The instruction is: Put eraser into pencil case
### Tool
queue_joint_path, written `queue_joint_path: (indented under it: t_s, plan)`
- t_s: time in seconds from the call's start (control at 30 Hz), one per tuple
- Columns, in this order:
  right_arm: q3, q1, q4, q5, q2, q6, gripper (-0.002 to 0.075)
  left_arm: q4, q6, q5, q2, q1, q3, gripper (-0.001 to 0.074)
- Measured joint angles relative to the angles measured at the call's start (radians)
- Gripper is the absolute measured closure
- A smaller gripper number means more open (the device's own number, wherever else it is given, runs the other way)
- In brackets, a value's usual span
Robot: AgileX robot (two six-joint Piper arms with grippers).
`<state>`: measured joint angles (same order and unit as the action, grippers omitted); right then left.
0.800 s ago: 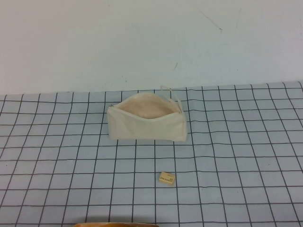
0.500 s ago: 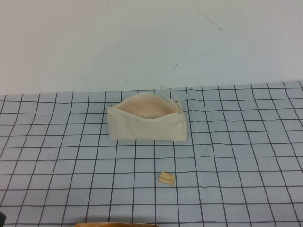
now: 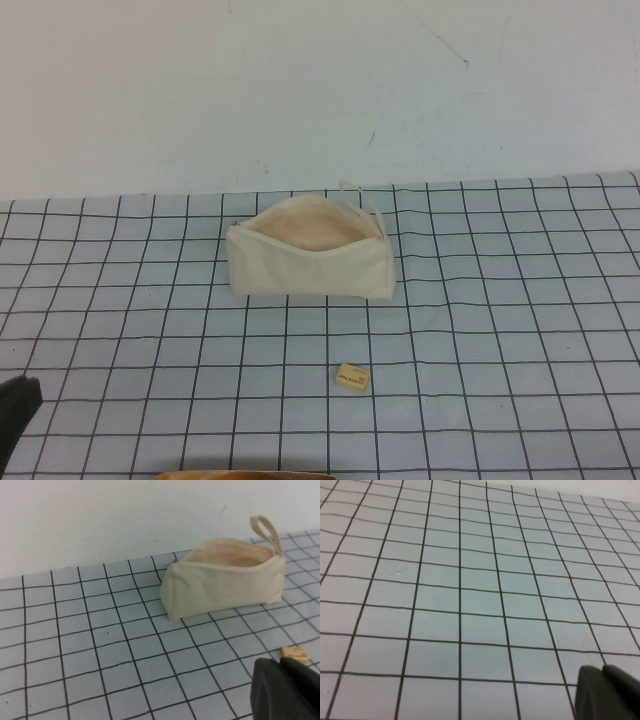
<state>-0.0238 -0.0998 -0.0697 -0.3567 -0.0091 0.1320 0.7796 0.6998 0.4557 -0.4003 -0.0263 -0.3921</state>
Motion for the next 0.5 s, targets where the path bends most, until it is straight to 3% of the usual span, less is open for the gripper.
queue_joint_path:
  t_s: [0.3, 0.5]
  plan:
    - [0.0, 0.0, 0.0, 0.0, 0.0, 0.0, 0.0727, -0.05, 0.103, 0.172, -0.338, 0.004, -0.278, 0.0738]
    - [0.0, 0.0, 0.0, 0.0, 0.0, 0.0, 0.0727, -0.157, 0.091, 0.192, -0.59, 0.133, -0.423, 0.0738]
